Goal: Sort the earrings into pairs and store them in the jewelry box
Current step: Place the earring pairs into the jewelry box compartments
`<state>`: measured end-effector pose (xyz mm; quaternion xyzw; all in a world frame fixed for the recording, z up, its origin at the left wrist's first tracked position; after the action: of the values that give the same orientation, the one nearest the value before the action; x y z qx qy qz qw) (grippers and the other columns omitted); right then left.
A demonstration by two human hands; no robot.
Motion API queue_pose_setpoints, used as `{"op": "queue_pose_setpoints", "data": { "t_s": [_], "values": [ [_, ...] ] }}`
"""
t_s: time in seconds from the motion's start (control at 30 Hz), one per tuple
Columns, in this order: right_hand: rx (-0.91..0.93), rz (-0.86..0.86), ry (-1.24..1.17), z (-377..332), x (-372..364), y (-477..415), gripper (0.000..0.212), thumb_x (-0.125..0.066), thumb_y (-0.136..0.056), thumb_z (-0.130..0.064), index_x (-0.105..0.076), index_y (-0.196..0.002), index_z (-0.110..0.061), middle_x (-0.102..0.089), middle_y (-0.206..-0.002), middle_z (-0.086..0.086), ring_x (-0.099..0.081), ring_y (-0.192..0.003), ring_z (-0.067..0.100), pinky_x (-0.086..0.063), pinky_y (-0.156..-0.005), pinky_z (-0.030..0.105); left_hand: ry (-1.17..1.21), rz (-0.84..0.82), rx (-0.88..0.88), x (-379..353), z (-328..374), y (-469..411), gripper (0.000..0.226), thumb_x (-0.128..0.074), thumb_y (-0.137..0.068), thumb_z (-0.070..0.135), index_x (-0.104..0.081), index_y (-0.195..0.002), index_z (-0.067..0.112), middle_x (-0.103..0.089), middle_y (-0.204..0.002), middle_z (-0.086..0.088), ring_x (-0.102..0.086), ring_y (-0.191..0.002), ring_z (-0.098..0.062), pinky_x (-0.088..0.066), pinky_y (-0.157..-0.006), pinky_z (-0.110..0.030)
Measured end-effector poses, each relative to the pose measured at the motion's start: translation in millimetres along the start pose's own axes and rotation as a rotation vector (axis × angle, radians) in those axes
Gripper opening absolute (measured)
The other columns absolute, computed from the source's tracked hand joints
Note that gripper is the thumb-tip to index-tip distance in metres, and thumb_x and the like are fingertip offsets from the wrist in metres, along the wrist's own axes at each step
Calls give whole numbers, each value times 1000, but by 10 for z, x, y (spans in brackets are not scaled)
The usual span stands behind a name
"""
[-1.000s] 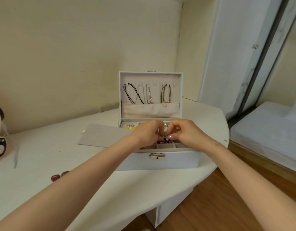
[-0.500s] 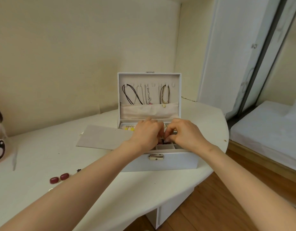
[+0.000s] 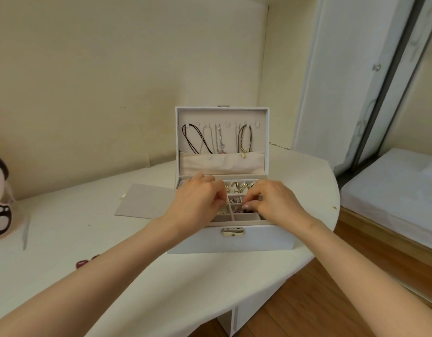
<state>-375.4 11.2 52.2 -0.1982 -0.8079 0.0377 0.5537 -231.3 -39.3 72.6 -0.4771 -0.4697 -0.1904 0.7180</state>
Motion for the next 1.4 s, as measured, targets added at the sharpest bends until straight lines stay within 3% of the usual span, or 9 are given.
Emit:
{"op": "queue_pose_setpoints", "data": {
  "t_s": [0.27, 0.4, 0.5, 0.7, 0.87, 0.97, 1.17, 1.3, 1.4],
  "values": [
    [97, 165, -225, -155, 26, 117, 5, -68, -81, -27, -71, -79, -30, -66, -82, -13, -57, -80, 4, -48, -73, 30, 62, 40, -44, 191, -136, 240, 6, -59, -88, 21, -63, -91, 21, -61, -91, 7, -50, -89, -15, -30, -69, -22],
    [167, 163, -259, -337, -40, 65, 5, -68, -82, -27, -72, -82, -30, -65, -79, -13, -52, -68, -6, -35, -61, 12, 81, 54, -103, 205, -152, 191, 6, -60, -88, 22, -63, -93, 21, -62, -91, 7, -51, -87, -16, -36, -71, -24],
    [201, 161, -288, -482, -68, 33, 7, -67, -83, -25, -73, -87, -27, -63, -78, -13, -51, -68, -4, -35, -61, 13, 90, 47, -121, 218, -188, 145, 7, -61, -87, 24, -64, -92, 20, -62, -89, 6, -50, -84, -16, -41, -71, -28],
    [292, 200, -312, -773, -157, 179, 6, -67, -82, -21, -72, -83, -24, -62, -76, -9, -50, -64, -7, -29, -56, 13, 105, 60, -55, 395, -387, 382, 8, -57, -87, 31, -52, -82, 26, -56, -80, 15, -44, -67, -4, -32, -58, -14],
    [348, 220, -312, -979, -261, 334, 6, -68, -81, -17, -72, -83, -21, -53, -68, -15, -49, -65, -8, -32, -60, 11, 66, 18, 3, 546, -450, 605, 13, -55, -87, 35, -51, -82, 25, -48, -62, 17, -44, -57, -1, -32, -52, -22],
    [395, 183, -346, -1135, -325, 415, 6, -67, -81, -16, -72, -83, -20, -55, -68, -16, -49, -64, -8, -33, -60, 10, -32, -64, 67, 616, -541, 781, 22, -50, -89, 43, -50, -76, 26, -60, -59, 13, -46, -51, -3, -36, -53, -22],
    [396, -81, -323, -1434, -738, 510, 20, -55, -91, -23, -70, -105, -25, -64, -70, -6, -57, -70, 7, -48, -75, 26, -278, -320, 196, 525, -894, 1125, 16, -45, -93, 43, -50, -90, 29, -55, -86, 13, -48, -81, -12, -33, -64, -24],
    [418, -181, -166, -1616, -1089, 512, 34, -43, -97, -26, -54, -129, -27, -67, -111, 6, -59, -104, 26, -46, -90, 34, -372, -345, 231, 355, -1138, 1223, 32, -44, -94, 41, -46, -122, 25, -49, -118, 7, -44, -113, -14, -36, -78, -21],
    [418, -191, -47, -1686, -1191, 464, 34, -42, -98, -26, -51, -130, -28, -66, -111, 14, -58, -102, 35, -46, -84, 41, -368, -355, 233, 242, -1235, 1228, 33, -44, -94, 39, -47, -124, 25, -51, -119, 5, -44, -112, -15, -32, -74, -21]
  ]
}}
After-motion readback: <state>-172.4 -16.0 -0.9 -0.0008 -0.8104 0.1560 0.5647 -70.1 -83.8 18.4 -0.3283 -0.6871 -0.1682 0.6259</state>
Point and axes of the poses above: each hand's wrist, its own y-axis away from the middle knuckle, its own x-axis out of the back of the hand, z = x × y, the point moved 5 cm from there along -y, towards the middle knuckle
